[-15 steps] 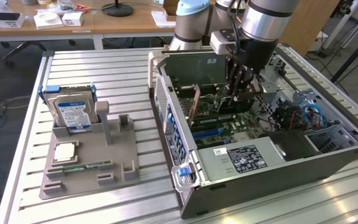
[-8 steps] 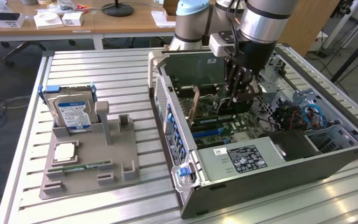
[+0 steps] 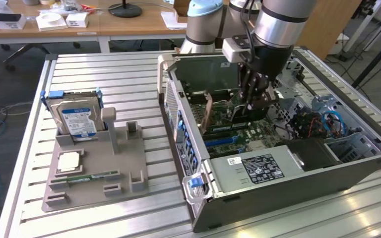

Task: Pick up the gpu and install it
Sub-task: 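Insert the gpu into the slot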

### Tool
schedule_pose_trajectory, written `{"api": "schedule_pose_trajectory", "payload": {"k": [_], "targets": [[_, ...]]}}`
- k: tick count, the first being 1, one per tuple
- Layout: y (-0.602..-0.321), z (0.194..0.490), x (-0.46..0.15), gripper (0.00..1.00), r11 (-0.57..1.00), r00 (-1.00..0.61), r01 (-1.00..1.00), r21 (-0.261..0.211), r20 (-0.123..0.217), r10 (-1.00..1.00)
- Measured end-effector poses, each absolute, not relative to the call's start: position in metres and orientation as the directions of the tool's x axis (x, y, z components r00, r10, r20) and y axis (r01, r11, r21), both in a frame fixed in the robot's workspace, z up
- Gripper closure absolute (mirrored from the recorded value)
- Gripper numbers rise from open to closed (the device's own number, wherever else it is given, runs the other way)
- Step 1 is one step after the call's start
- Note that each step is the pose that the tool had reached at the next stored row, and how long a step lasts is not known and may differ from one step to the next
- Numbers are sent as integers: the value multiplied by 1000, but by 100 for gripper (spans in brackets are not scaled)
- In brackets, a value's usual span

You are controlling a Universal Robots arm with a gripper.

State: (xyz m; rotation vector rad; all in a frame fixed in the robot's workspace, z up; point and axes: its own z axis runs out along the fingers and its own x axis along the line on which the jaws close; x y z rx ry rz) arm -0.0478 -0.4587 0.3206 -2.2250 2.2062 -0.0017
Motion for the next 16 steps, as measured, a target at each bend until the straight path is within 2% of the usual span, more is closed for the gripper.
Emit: {"api": "schedule_pose_trajectory", "payload": {"k": [16], "targets": [[-459, 307, -49, 74, -22, 22, -1000, -8, -5, -1000]]}}
